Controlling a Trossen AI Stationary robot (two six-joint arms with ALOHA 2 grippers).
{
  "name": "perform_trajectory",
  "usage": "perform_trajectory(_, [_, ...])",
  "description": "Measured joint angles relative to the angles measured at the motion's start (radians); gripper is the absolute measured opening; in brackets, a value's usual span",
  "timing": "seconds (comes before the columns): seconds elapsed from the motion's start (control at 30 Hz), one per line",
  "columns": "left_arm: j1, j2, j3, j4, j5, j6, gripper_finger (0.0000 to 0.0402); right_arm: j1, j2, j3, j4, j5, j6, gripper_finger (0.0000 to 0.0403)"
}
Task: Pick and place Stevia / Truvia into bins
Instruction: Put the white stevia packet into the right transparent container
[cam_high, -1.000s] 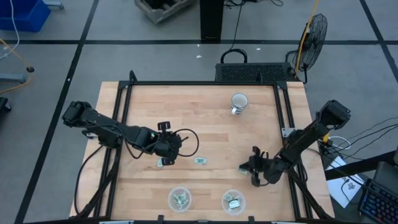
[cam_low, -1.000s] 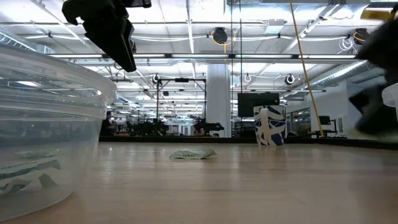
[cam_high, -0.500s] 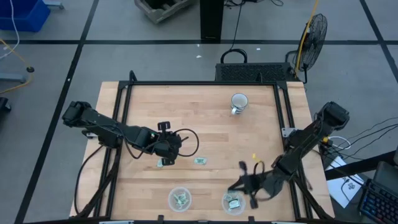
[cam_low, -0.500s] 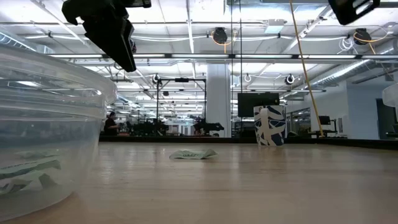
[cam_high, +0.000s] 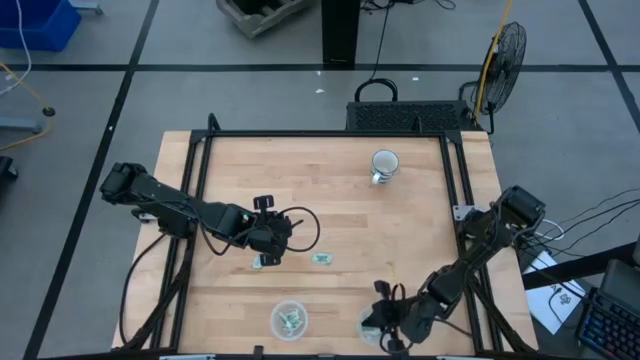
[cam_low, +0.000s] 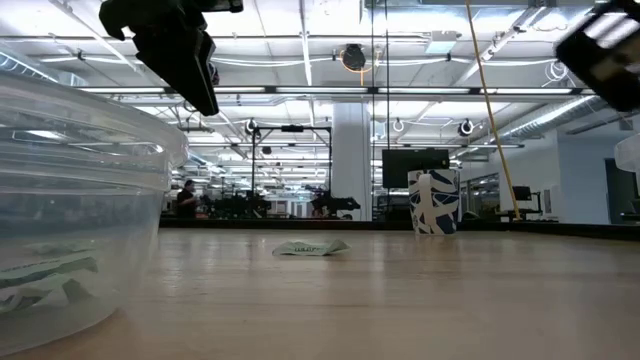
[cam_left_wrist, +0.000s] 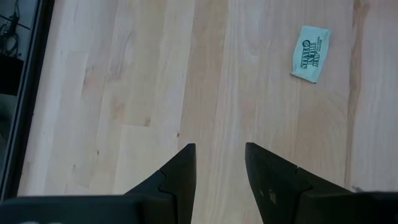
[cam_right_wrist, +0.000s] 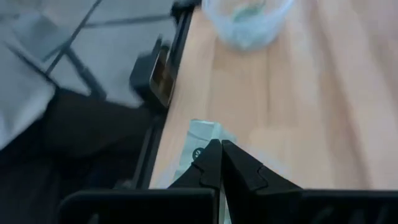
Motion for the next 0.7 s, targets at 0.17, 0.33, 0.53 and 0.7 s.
perform_trajectory(0.17, [0.0,0.0,0.0,0.0,0.011,-0.001,0.0145,0.023,0.002,0.0,-0.074,-0.049,0.054,0.0])
perform_trajectory(0.33, [0.0,0.0,0.0,0.0,0.017,-0.002,0.0145,0.013,0.001,0.0,-0.132,-0.049,0.122,0.0001])
perform_trajectory(0.53, [0.0,0.0,0.0,0.0,0.032,-0.003,0.0145,0.006,0.001,0.0,-0.199,-0.052,0.182,0.0031])
perform_trajectory(0.7, [0.0,0.0,0.0,0.001,0.032,-0.003,0.0145,0.006,0.001,0.0,-0.188,-0.051,0.159,0.0062])
